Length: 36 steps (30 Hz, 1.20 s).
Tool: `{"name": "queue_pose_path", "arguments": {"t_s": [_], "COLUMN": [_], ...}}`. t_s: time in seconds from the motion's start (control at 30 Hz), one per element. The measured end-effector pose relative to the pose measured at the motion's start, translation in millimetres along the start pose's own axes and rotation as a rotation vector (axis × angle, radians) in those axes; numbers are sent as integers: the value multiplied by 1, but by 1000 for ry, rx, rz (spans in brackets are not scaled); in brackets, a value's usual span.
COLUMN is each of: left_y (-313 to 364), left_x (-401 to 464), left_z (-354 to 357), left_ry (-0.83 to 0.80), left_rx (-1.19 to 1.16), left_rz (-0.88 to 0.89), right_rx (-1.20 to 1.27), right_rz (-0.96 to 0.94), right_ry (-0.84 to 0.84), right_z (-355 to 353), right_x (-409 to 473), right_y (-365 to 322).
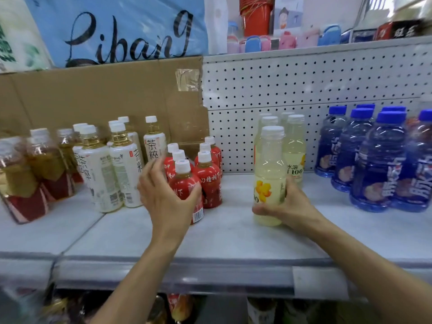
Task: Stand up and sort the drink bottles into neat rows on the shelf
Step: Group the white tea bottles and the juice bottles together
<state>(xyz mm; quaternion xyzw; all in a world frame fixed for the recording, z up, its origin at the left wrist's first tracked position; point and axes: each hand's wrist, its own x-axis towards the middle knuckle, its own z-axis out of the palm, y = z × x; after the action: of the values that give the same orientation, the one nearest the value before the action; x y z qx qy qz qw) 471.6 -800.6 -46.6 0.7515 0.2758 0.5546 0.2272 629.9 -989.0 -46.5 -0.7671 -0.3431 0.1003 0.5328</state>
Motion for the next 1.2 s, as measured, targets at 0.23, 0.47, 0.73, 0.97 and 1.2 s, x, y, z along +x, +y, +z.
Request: {"name": "queue_pose_path", "arguments": {"t_s": [0.23,0.47,0.73,0.97,1.2], "left_y": [1,-2,-5,-7,-5], "left_x": [-4,-7,-9,-11,-11], "left_z": [-3,-1,1,1,-1], "left_ry": [-360,-382,-388,-382,-401], "left_rx": [-280,-190,-137,-137,-160], "left_rz": [-357,-337,-349,-358,-370], "right_rx": [2,-11,-84,100,20], "right_rz": [21,75,-6,11,53], "right_ry": [-144,-31,246,129,198], "right_z": [-8,-2,5,-22,-15], "right_x": [0,16,39,54,56], "right_y": [7,14,-4,21,29]}}
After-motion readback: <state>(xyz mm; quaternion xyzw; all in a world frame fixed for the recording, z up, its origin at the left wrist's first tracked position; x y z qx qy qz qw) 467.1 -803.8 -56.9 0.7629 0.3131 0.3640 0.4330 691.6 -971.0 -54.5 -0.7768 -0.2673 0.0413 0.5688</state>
